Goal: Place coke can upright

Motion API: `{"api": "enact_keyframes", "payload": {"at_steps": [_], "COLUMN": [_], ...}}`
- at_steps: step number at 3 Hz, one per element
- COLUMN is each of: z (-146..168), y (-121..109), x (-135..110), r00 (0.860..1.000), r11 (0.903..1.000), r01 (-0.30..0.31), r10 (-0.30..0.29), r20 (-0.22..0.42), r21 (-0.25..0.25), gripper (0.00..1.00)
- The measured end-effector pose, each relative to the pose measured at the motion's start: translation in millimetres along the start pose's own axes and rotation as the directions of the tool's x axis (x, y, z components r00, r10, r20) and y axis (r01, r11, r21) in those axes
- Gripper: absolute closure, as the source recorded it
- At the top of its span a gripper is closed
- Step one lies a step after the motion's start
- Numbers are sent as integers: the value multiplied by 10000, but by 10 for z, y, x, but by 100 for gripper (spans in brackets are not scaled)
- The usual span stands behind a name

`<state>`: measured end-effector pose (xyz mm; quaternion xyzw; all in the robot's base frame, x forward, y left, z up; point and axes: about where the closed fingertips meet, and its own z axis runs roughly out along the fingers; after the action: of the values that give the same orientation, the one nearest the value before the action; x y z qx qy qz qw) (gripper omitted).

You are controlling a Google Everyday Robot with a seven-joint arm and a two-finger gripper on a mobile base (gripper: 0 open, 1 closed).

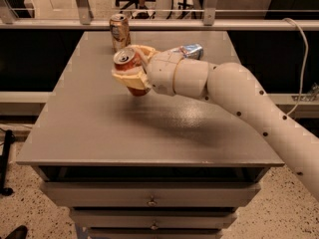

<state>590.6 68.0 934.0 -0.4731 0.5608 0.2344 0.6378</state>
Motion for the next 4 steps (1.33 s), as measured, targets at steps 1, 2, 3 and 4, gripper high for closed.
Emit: {"api": "enact_keyframes", "payload": {"at_steps": [1,2,3,4], "z": [4,-81,-226,-372], "y": [-61,-121,-170,-178], "x": [122,296,438,469], "r00": [9982,9936,9850,9810], "r11": [9982,9934,9852,9813], "r01": [-591,-1130,-1710,-1925], "r10": [591,1131,1713,1925], "r20": [-108,39,222,227], "r21": [-44,-169,-148,-1], "gripper": [74,43,4,0]}}
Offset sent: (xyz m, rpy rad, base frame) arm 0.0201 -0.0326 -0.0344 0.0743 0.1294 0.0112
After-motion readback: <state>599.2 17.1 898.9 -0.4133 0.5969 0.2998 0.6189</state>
